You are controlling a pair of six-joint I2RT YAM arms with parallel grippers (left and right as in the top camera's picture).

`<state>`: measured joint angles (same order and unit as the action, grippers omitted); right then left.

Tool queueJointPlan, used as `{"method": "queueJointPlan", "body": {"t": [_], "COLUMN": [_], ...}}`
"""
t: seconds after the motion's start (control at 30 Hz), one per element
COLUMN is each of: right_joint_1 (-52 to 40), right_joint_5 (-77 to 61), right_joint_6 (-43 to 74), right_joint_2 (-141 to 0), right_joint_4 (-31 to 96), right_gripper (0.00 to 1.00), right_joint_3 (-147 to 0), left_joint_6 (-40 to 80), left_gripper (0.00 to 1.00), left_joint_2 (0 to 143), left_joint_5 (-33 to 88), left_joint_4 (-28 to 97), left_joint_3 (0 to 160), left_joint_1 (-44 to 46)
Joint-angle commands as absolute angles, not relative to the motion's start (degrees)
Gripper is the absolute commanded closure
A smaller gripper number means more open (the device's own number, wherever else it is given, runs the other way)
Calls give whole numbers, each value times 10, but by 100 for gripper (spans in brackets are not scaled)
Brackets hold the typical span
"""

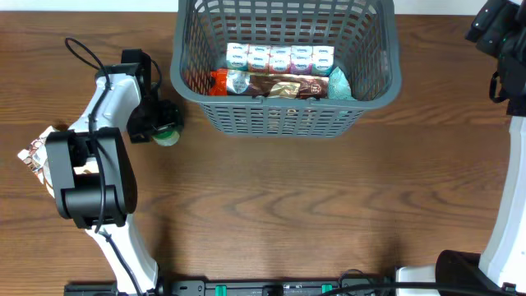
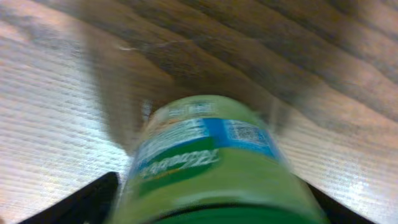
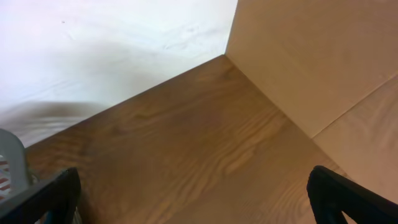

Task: Pack container
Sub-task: 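Lower the left gripper and grasp the Knorr jar, then carry the Knorr jar with the left gripper and release it into the basket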

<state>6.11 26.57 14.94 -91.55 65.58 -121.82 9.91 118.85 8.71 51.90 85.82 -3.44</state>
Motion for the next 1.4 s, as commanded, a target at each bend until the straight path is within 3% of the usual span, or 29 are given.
{"method": "queueJointPlan", "body": {"t": [0.0,0.3,0.47,0.83,1.13,1.37], "right_joint_1": [64,64,64,64,64,64], "right_joint_5": [267,267,267,267,267,267], "right_joint_6": [158,158,158,158,158,158], "right_joint_2": [-917,-917,-917,-917,-917,-917], "right_joint_4": [657,657,657,657,657,657], "right_gripper": [1,1,1,1,1,1], "right_joint_3": [-1219,-1219,-1219,-1219,-1219,-1219], "left_joint_6": [95,95,95,95,95,95], "left_gripper": [29,60,94,94,94,94], "left_joint_2": [1199,1199,1199,1141,966,820], "left_joint_5": [84,84,84,84,83,85], "left_joint_4": [521,526,527,533,497,394], "left_joint_3": [853,853,853,889,967,1007], "left_joint_1": [-34,-34,-34,-39,-40,-36]}}
